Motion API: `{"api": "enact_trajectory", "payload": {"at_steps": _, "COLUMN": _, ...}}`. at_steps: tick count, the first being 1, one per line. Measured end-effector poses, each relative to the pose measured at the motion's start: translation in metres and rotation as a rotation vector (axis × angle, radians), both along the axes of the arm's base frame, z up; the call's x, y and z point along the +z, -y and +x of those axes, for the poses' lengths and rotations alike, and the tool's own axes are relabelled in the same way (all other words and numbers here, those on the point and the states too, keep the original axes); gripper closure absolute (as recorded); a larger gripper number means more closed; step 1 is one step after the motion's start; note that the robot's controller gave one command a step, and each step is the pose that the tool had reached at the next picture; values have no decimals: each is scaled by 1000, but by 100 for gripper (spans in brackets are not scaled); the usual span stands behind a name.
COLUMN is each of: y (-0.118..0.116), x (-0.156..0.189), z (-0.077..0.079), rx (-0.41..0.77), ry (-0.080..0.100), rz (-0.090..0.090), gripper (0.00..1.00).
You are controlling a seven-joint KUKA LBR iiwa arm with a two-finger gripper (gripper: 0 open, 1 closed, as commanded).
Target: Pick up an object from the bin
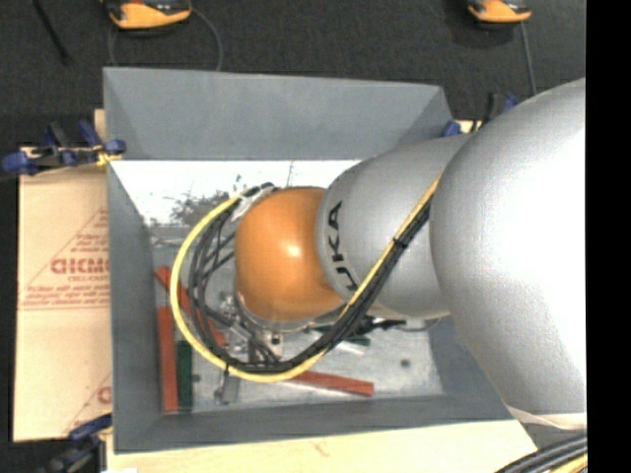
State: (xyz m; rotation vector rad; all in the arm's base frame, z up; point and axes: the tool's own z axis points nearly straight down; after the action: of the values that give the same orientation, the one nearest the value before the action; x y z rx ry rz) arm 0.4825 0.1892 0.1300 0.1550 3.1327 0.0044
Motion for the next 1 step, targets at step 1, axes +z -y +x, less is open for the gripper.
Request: {"api": "enact_trajectory", "payload": {"at_steps": 1, "y": 28, "x": -63, "z": 35, "rx": -75, "ry": -6, "rz": -4, "gripper": 0}}
